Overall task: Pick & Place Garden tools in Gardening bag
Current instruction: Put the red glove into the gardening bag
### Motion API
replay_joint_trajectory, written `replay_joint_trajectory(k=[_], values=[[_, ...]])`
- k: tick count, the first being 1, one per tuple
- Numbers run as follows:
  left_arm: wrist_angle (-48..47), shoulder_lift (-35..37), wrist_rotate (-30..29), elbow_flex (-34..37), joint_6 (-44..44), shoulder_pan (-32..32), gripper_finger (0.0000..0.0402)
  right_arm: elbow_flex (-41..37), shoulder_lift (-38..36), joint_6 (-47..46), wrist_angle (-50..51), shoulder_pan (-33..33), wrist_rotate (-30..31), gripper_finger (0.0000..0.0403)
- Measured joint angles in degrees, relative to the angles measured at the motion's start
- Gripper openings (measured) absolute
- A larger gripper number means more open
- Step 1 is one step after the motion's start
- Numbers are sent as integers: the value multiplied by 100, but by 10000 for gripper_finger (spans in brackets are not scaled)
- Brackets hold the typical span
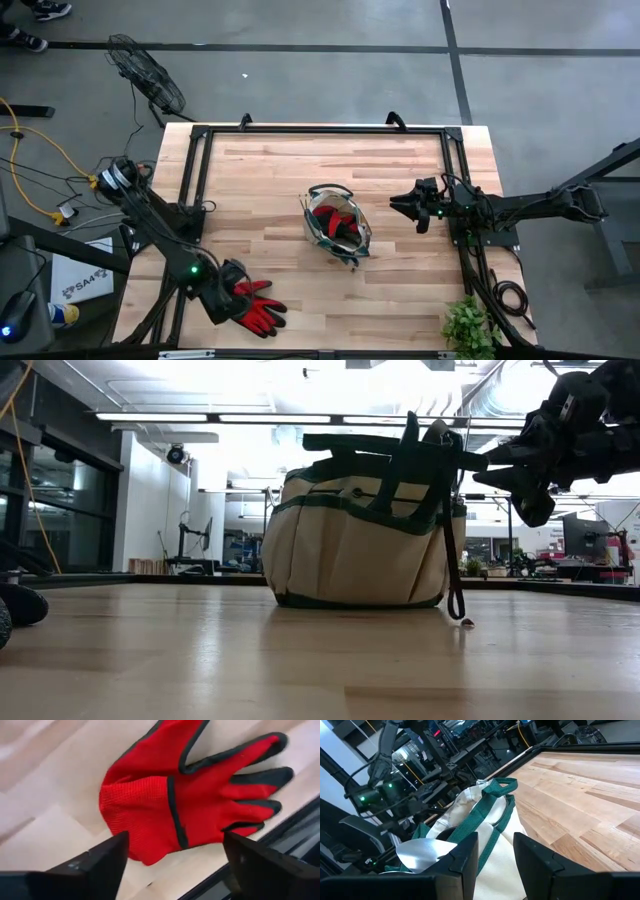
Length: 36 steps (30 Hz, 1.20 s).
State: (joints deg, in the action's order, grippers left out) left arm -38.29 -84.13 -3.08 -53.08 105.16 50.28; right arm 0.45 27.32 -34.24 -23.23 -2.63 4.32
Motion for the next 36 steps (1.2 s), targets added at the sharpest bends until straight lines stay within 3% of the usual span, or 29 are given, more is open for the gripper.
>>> replay_joint_trajectory(k=[5, 13, 28, 32, 36], values=[[508, -439, 133, -4, 366, 0, 343, 0, -1, 0, -1, 0, 0, 116], [860, -1236, 553, -31, 938, -181, 345, -2, -1, 0, -1, 0, 0, 116], [408, -1818, 1006, -68, 1135, -438, 344, -2, -1, 1, 3, 0, 0, 116], [340, -1934, 1093, -84, 1120, -470, 329, -2, 2, 1, 6, 1, 0, 116], [347, -2001, 1138, -94, 1041, -468, 287, -2, 1, 0, 13, 0, 0, 116]])
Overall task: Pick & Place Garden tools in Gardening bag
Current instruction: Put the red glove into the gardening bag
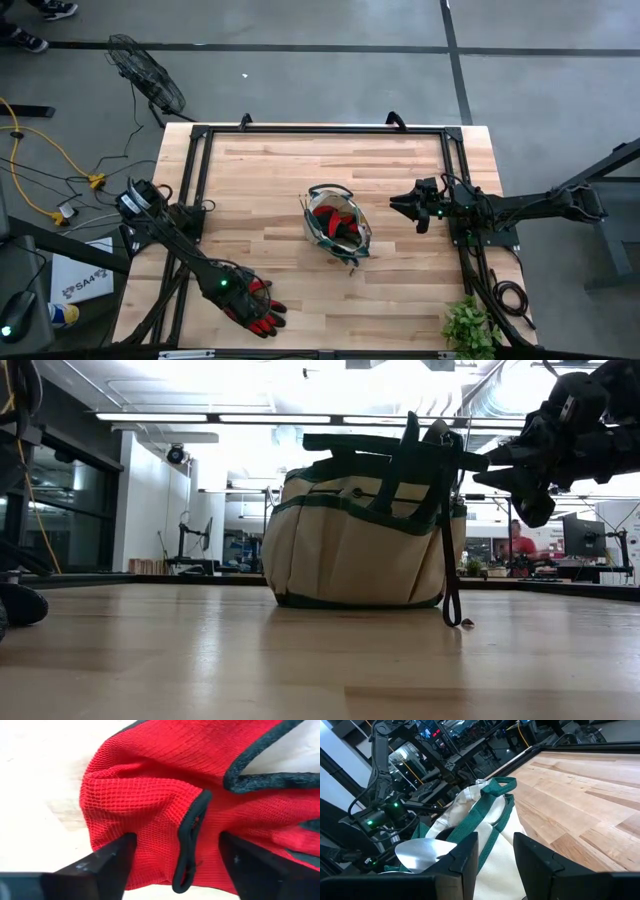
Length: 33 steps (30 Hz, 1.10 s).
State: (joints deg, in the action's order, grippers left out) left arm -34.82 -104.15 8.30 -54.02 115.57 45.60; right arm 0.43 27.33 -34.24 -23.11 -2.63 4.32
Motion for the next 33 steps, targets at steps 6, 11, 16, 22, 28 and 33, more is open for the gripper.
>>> replay_joint_trajectory(k=[6, 11, 16, 22, 28, 33], values=[[-34, -10, 49, 0, -32, 9, 223, 0, -2, 1, 21, 0, -1, 116], [-58, -10, 83, 2, -40, 13, 192, 0, 0, 0, 21, 0, 0, 116], [-56, -12, 123, 9, -37, 13, 169, 0, 0, 0, 23, 0, 0, 116], [-51, -12, 186, 17, 0, 13, 128, 0, -2, 0, 21, 0, 0, 116], [73, -21, 234, 25, 18, 9, 60, 0, -1, 0, 22, 1, 0, 116], [193, -21, 202, 31, -91, 9, 9, 0, -1, 2, 23, 0, -2, 116]])
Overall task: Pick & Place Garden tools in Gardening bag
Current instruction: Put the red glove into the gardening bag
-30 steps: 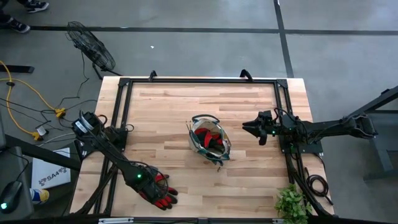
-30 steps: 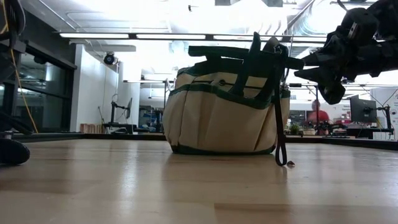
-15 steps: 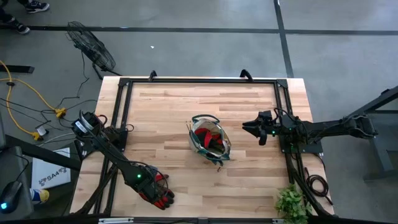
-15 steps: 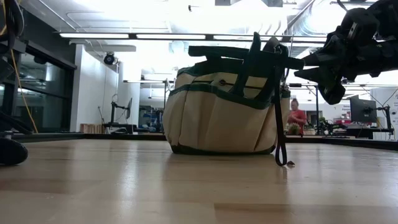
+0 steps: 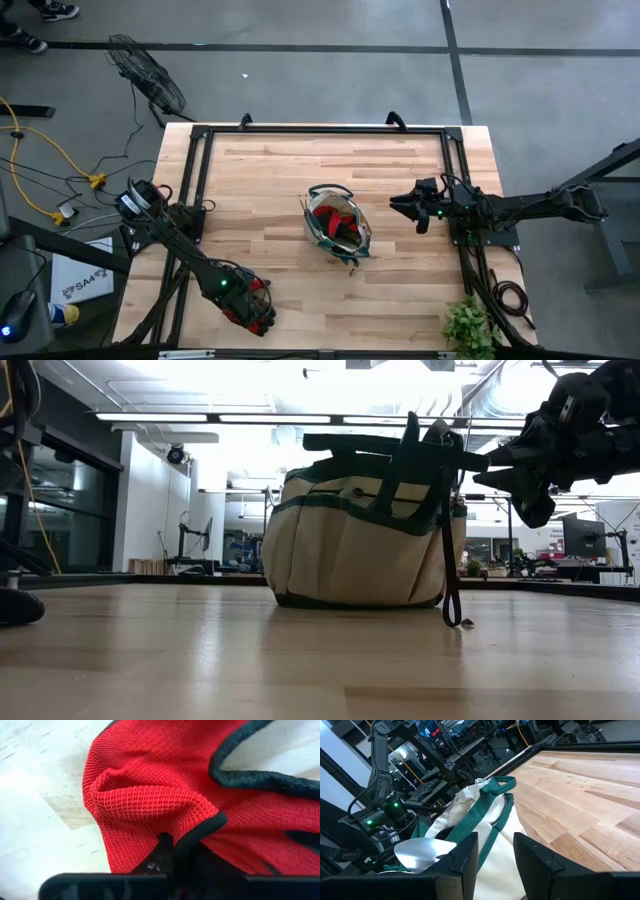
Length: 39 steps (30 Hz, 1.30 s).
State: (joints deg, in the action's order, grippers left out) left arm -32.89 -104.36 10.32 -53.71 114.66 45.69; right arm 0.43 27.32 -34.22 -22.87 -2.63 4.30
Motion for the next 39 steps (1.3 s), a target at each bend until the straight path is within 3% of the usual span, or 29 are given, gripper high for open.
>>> replay_joint_trajectory(k=[6, 11, 16, 25, 31, 39], values=[[-231, -22, -98, -215, -457, -74, 4, 0, -1, -2, 0, 0, 2, 116], [-370, 357, -464, -371, -789, -183, 2, 0, -1, -1, 0, 0, -2, 116], [-296, 579, -1184, -462, -912, -231, 1, 0, -1, 0, 3, 2, -1, 116], [-197, 651, -1540, -1015, -1448, -394, 1, 0, 2, -2, 4, 2, -1, 116], [-741, 660, -1566, -1929, -2319, -729, 0, 0, 2, -1, 4, 0, 2, 116], [-2527, 673, -1669, -3887, -4279, -1169, 0, 0, -1, -1, 4, 0, 2, 116]])
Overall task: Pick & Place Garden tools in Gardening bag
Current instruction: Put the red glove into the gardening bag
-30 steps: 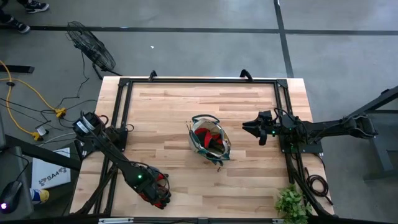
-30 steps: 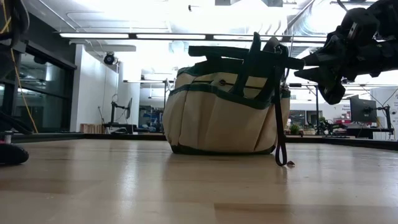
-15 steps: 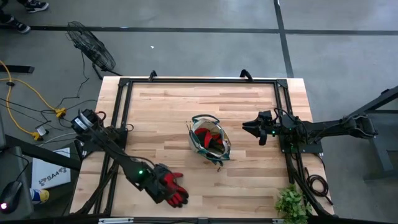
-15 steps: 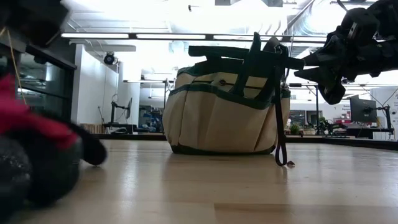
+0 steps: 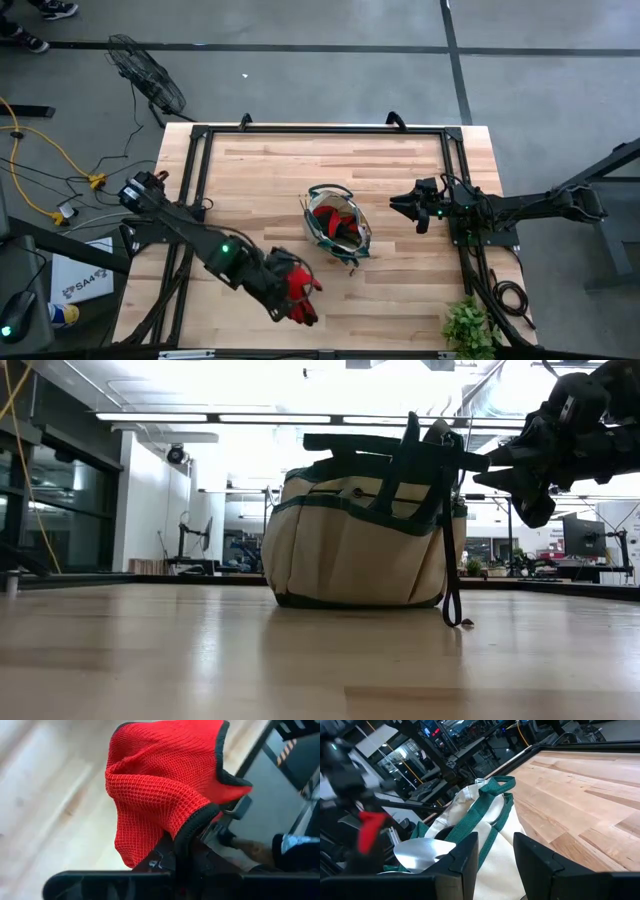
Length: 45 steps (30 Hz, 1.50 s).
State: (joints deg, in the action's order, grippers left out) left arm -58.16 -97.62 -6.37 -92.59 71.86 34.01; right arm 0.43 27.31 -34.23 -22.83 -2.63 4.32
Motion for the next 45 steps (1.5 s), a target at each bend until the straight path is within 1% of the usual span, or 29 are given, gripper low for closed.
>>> replay_joint_trajectory(k=[6, 8, 11, 13, 15, 21, 24, 29, 34, 45], values=[[-1319, 7, -218, -1312, -1173, -452, 0, 0, 1, -1, 0, 1, 0, 116], [-1596, 9, -345, -1654, -1565, -642, 0, 0, 0, 0, 0, 0, -1, 116], [-1740, 11, -433, -2042, -2293, -956, 0, 0, 2, -1, 0, 0, 0, 116], [-1741, 11, -496, -2234, -2832, -1154, 0, 0, 0, 1, 0, 0, -2, 116], [-1739, 11, -682, -2380, -3366, -1344, 0, 0, 0, 1, 0, 1, -1, 116], [-1596, 11, -1803, -2521, -4640, -1816, 0, 0, 1, 0, 0, 1, -2, 116], [-1316, -55, -2075, -2525, -5085, -1994, 0, 0, 2, 1, 0, 1, -2, 116], [-968, -285, -2078, -2525, -5499, -2226, 0, 0, 1, 0, 0, 1, -1, 116], [-972, -513, -2041, -2524, -5484, -2373, 0, 0, 1, 1, -1, 0, -2, 116], [-974, -999, -2256, -2521, -5364, -2427, 0, 0, 2, 1, 0, 2, 0, 116]])
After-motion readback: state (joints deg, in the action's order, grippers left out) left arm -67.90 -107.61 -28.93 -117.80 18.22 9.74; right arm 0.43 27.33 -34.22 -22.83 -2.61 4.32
